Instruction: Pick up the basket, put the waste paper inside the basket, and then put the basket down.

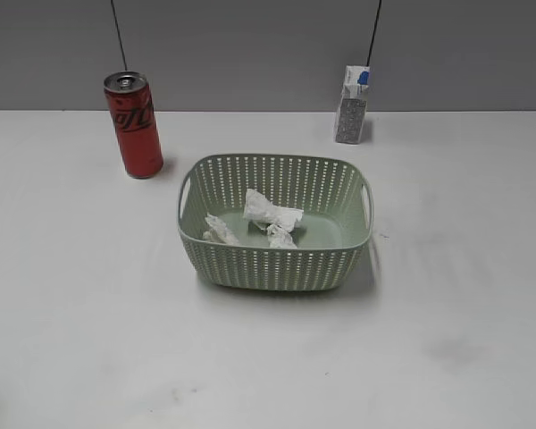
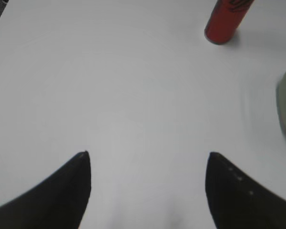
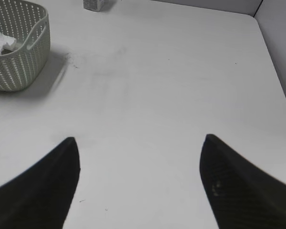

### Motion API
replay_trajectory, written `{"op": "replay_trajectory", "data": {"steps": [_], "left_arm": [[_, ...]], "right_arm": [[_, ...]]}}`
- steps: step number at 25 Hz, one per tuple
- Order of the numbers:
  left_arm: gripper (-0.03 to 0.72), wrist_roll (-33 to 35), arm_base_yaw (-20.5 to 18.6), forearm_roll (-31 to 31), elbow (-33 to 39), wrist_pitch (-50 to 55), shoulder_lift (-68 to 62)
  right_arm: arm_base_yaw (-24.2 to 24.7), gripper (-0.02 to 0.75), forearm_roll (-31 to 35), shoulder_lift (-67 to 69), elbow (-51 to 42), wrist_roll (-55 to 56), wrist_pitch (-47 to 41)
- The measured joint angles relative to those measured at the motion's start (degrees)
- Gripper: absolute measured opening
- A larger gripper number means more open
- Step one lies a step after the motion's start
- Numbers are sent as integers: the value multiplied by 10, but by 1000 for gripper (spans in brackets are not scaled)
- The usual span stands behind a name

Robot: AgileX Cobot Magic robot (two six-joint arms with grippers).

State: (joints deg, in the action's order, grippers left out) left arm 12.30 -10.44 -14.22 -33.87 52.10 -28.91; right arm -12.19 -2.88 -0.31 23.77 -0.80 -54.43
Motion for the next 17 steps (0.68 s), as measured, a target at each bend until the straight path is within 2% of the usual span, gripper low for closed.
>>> {"op": "replay_trajectory", "data": {"steps": [2, 6, 12, 17], "left_arm": [[566, -1, 0, 0, 28, 10, 64], [566, -20, 0, 2, 35, 15, 163], [566, -32, 1, 10, 41, 77, 241], [566, -47, 30, 12, 50, 70, 285]], "right_arm": [[0, 593, 0, 0, 0, 0, 0], [0, 593, -1, 0, 0, 0, 1], [0, 593, -1, 0, -1, 0, 1], [0, 593, -1, 0, -1, 0, 1]]}}
